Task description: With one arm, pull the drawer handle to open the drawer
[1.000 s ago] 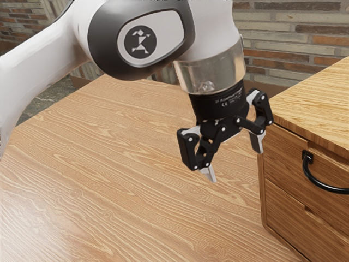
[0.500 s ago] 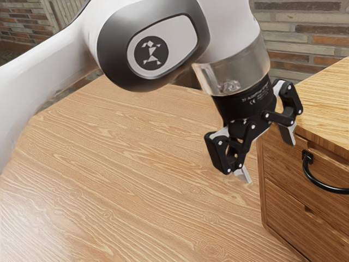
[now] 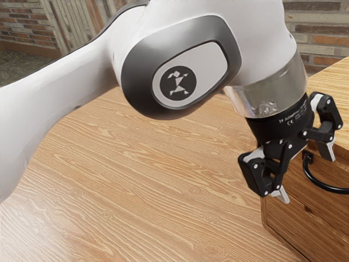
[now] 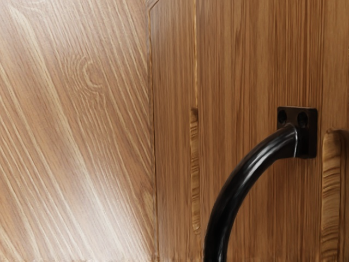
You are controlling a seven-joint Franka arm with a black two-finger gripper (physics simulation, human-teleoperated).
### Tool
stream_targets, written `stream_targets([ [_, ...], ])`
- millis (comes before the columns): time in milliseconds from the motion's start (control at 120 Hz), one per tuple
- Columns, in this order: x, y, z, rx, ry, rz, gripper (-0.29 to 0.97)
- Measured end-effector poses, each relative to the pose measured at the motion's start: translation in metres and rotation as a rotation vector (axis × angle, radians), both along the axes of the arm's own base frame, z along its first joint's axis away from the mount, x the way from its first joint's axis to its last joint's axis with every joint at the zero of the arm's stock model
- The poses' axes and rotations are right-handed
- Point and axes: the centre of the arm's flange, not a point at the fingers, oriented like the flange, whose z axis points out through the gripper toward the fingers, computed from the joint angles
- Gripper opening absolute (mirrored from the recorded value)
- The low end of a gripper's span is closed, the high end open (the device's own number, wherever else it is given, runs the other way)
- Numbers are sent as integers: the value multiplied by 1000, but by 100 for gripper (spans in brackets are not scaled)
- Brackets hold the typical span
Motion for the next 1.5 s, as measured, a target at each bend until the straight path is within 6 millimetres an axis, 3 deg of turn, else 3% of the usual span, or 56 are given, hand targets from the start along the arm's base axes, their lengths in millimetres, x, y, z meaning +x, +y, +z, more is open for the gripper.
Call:
stream_targets([
  [675,3,-7,-32,7,35,38,54],
  [1208,-5,-3,-28,15,66,76,5],
  [1500,-23,5,-22,28,93,95,-7],
])
